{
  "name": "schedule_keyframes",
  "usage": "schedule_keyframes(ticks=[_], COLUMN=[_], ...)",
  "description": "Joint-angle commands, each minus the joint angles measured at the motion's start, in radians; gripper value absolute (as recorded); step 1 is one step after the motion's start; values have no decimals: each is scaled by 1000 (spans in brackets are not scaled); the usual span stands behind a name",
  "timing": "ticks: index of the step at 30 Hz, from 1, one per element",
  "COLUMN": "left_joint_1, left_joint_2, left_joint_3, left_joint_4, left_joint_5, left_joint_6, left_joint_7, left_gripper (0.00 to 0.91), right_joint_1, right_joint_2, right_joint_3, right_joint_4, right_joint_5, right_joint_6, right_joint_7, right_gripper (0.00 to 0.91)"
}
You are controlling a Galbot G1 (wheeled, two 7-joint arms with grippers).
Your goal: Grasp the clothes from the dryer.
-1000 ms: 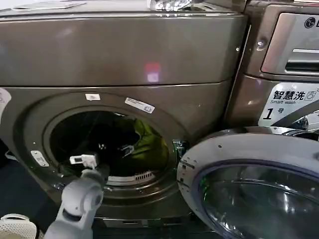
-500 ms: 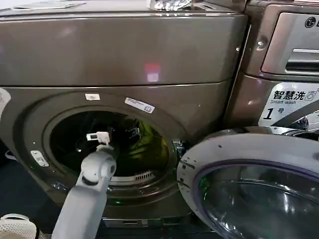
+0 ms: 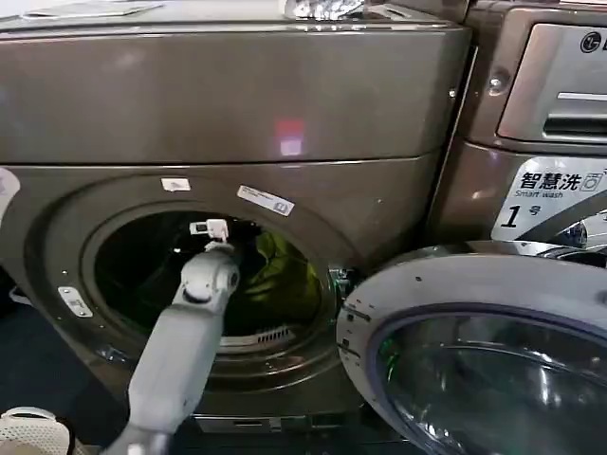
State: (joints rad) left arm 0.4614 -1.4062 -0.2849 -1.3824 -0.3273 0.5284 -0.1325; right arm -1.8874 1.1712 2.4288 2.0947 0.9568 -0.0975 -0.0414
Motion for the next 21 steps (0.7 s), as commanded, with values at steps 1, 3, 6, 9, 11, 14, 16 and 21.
schedule_keyframes(ticks=[1,3,6,9,11,14,16,21], left_joint_1=[-169,-195,-257,-322,-359,-404,-431,-503], left_joint_2=[-17,-16,-16,-19,-22,-25,-28,-36], left_joint_3=[24,39,58,75,85,109,125,157], left_joint_4=[273,328,421,504,545,591,637,787], left_joint_5=[27,30,50,75,80,92,123,228], left_joint_6=[-50,-51,-54,-54,-33,1,7,-17], left_joint_7=[35,71,137,192,226,291,323,470], left_gripper=[907,907,907,907,907,907,907,907], right_joint_1=[3,7,13,17,19,22,25,27], right_joint_2=[-1,0,1,2,2,1,1,2], right_joint_3=[-3,-8,-15,-19,-23,-27,-31,-35], right_joint_4=[1,1,1,1,1,1,3,4], right_joint_5=[4,3,3,2,2,1,1,1], right_joint_6=[5,4,5,5,5,6,6,7], right_joint_7=[-2,-5,-8,-13,-15,-18,-21,-24], right_gripper=[907,907,907,907,907,907,907,907])
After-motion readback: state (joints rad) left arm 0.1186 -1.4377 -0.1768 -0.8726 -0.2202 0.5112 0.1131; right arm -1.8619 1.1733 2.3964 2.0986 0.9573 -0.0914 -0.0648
